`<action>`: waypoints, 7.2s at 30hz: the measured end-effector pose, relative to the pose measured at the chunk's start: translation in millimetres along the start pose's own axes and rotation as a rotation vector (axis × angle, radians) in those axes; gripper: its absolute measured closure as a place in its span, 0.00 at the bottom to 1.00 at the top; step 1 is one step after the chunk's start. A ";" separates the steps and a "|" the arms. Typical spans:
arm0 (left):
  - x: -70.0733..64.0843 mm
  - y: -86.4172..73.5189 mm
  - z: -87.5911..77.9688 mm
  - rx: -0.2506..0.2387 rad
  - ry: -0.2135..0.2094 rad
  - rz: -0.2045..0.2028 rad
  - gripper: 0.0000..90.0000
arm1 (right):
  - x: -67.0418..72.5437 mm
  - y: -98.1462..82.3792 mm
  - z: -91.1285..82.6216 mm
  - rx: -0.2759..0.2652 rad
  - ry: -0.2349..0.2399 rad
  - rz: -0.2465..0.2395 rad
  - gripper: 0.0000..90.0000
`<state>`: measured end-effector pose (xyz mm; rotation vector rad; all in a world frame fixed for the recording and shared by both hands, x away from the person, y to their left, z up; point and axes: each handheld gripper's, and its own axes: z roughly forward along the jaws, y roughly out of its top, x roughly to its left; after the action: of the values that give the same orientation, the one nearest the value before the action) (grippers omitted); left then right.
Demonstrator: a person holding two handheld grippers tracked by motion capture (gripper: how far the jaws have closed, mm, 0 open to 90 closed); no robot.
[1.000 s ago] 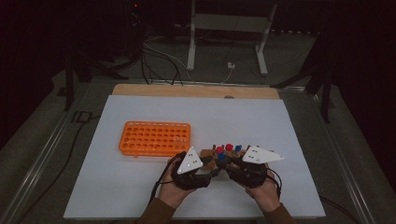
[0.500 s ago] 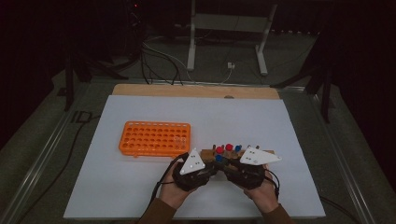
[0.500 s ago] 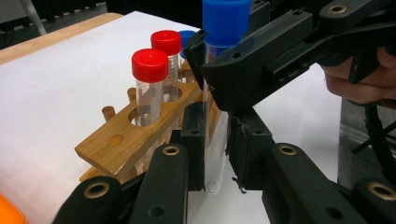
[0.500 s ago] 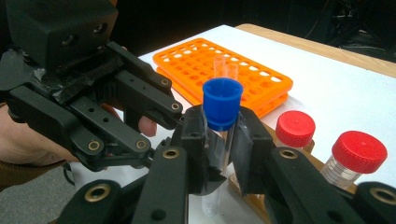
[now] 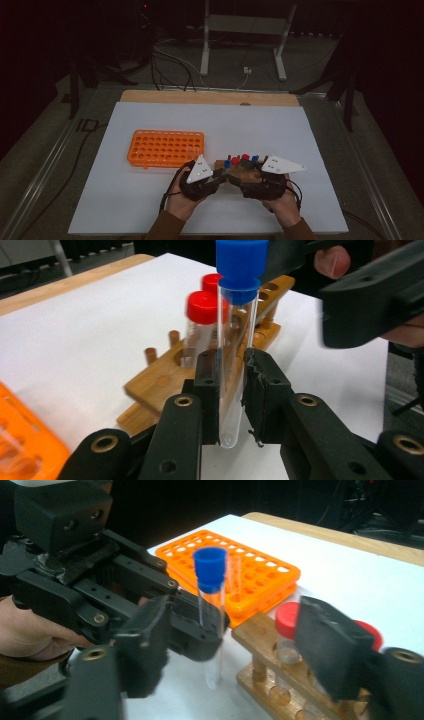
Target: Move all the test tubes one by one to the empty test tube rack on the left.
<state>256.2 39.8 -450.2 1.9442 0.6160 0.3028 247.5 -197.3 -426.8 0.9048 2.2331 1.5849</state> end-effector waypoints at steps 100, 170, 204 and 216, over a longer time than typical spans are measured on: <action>95.9 -51.7 -27.3 0.072 0.368 -0.232 0.64 | -36.2 -2.0 -22.4 -0.019 -0.226 0.051 0.04; 85.3 -29.4 -53.4 -0.136 0.233 -0.311 0.01 | -46.4 -16.8 -17.4 -0.020 -0.235 -0.017 0.85; 46.0 4.4 -56.4 -0.165 0.187 -0.158 0.02 | -23.4 17.6 -48.4 -0.098 -0.137 -0.057 0.85; 11.1 17.0 -34.9 -0.119 0.048 -0.059 0.06 | -5.5 15.8 -31.9 -0.066 -0.058 -0.070 0.85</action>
<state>254.0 66.9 -420.3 1.8060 0.6706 0.3422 240.0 -221.5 -401.2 0.8346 2.1365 1.5716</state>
